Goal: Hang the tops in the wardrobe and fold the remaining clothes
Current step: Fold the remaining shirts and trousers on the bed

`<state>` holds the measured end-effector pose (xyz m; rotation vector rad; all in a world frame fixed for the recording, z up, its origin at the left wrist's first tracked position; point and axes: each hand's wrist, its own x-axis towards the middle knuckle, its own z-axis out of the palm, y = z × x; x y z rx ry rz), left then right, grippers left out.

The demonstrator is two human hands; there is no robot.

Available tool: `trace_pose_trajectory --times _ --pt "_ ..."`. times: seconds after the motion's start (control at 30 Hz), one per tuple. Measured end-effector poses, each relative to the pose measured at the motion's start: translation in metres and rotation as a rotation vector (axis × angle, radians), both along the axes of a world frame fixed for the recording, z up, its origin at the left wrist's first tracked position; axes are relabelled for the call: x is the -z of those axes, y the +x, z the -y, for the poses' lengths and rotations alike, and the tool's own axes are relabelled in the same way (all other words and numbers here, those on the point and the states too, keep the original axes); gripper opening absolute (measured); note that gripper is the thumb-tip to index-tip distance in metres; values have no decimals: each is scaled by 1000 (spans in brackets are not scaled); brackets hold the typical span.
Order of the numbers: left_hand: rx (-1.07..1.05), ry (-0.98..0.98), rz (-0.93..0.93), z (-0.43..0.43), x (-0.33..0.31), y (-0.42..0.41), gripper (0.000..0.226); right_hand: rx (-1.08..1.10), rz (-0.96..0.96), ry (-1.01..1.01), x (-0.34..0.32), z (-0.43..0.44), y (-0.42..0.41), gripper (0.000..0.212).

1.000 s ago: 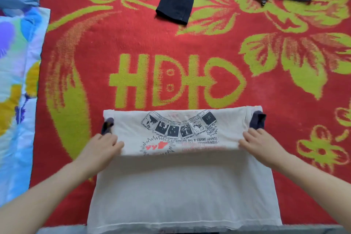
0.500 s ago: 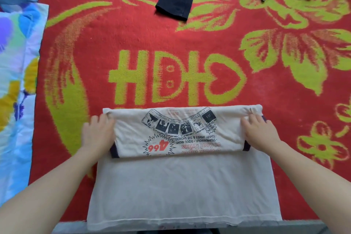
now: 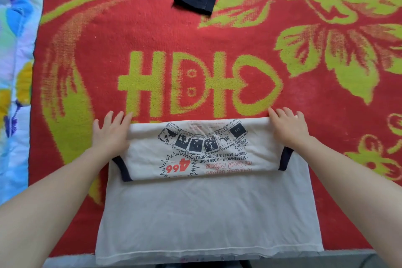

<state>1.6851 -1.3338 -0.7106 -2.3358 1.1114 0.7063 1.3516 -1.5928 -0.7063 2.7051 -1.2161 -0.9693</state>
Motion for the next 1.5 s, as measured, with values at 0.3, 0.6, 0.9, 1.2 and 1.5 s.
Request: trace_pose_trajectory --times 0.3,0.6,0.9,1.2,1.5 --pt "45 -237 110 -7 -39 42 14 60 157 -100 -38 23 -19 15" --pt "347 -417 147 -25 -82 61 22 -155 359 -254 -75 45 -36 7" --pt "646 -592 281 -138 -58 5 27 -670 548 -369 -61 -38 -145 31" --pt "447 -356 170 -168 -21 -49 19 -317 202 -29 -14 -108 -167 16" --pt "-48 388 142 -108 -34 -71 33 -1 -448 280 -34 -112 -97 35"
